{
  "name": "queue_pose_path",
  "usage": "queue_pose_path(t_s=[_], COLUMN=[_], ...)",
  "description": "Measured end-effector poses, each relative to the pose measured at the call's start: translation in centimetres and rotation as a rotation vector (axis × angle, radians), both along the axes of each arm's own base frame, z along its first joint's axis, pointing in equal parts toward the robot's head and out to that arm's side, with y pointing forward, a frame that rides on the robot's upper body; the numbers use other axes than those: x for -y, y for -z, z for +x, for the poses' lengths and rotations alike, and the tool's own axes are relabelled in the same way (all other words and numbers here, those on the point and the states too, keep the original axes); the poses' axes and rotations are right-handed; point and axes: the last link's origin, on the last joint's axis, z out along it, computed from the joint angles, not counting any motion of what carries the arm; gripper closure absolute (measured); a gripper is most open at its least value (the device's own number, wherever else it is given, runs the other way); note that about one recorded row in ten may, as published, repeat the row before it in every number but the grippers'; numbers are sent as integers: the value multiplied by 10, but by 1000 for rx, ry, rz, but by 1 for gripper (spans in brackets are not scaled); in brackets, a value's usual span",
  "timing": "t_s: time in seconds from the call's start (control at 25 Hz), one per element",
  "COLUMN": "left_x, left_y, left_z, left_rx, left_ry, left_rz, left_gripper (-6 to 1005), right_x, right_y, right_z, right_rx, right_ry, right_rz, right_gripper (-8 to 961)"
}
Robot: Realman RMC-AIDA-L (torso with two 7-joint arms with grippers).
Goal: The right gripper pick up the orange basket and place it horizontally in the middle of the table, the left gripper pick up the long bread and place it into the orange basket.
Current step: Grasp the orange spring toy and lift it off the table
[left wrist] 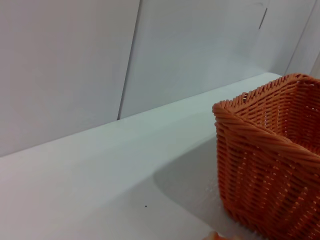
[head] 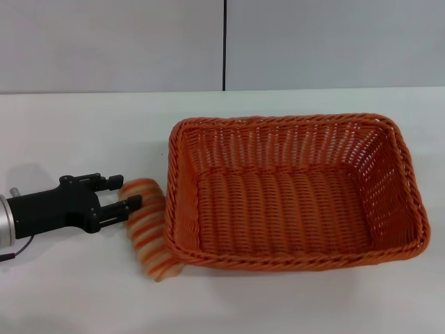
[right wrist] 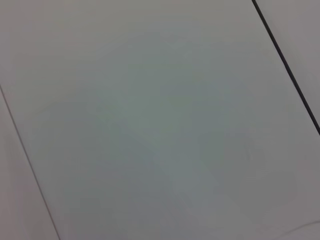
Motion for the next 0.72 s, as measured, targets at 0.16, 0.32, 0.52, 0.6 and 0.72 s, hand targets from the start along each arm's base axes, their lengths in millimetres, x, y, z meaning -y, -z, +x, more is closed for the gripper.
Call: queue_pose_path(t_s=[0.16, 0.32, 0.52, 0.6, 0.72], left_x=[1, 2, 3, 3, 3], left_y=[1, 3, 3, 3, 2], left_z=[0, 0, 0, 0, 0], left_rx=[1, 3, 6, 7, 6], left_ry=[-2, -2, 3, 2, 3], left_rz=[-5, -14, -18, -17, -15], left_gripper=[409, 427, 474, 492, 520], right_x=[1, 1, 1, 2, 3], right_y=[1, 1, 1, 0, 0], right_z=[0, 0, 0, 1, 2], right_rx=[-1, -2, -3, -4, -5], right_ry=[1, 2, 3, 6, 10], right_rz=[0, 0, 1, 5, 7], right_gripper=[358, 358, 358, 358, 358])
